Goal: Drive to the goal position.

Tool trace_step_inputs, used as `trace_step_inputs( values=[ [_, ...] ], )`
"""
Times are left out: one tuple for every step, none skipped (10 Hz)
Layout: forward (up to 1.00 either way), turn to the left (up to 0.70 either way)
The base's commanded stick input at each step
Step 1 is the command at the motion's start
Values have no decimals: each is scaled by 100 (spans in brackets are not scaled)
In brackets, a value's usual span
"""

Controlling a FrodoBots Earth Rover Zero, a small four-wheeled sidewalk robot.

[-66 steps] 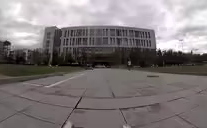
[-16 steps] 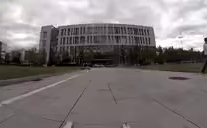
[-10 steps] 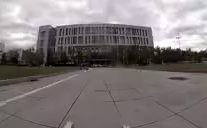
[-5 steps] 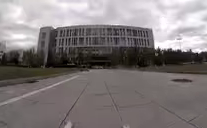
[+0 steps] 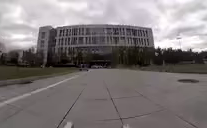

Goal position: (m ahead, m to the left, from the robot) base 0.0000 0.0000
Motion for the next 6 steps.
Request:
trace_step_inputs(
  values=[
    [70,0],
    [70,0],
    [70,0],
    [70,0],
    [70,0],
    [70,0]
  ],
)
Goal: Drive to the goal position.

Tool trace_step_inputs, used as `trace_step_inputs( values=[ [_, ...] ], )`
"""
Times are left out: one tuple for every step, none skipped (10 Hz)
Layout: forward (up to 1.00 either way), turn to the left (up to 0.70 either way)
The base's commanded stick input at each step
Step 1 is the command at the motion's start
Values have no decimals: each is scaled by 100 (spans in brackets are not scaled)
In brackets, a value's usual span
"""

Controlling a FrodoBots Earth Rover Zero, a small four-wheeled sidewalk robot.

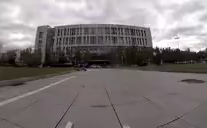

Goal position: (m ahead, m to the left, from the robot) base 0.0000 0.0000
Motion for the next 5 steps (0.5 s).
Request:
trace_step_inputs(
  values=[
    [70,0],
    [70,0],
    [70,0],
    [70,0],
    [70,0]
  ],
)
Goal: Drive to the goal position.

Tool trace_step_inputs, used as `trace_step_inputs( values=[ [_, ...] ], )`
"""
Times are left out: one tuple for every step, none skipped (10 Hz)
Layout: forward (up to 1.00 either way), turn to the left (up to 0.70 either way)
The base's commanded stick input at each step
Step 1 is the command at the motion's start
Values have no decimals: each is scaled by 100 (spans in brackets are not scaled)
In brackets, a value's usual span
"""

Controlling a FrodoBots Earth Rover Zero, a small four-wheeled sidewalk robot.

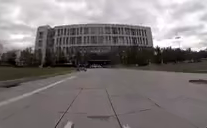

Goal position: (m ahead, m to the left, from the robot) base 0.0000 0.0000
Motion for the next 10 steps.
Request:
trace_step_inputs(
  values=[
    [70,0],
    [70,0],
    [70,0],
    [70,0],
    [70,0],
    [70,0],
    [70,0],
    [70,0],
    [70,0],
    [70,0]
  ],
)
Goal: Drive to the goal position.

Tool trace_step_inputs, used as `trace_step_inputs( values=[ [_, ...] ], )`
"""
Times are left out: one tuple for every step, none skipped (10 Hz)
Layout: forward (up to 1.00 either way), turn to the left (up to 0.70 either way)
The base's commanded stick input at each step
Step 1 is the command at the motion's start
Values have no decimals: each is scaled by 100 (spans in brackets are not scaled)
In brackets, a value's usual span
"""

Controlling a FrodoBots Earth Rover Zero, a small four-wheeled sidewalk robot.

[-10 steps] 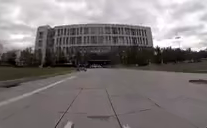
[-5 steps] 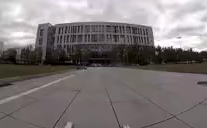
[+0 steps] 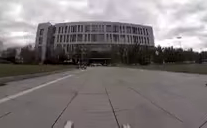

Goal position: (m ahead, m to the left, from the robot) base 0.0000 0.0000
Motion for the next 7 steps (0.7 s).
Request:
trace_step_inputs(
  values=[
    [67,0],
    [59,0],
    [52,0],
    [45,0],
    [38,0],
    [31,0],
    [23,0]
  ],
)
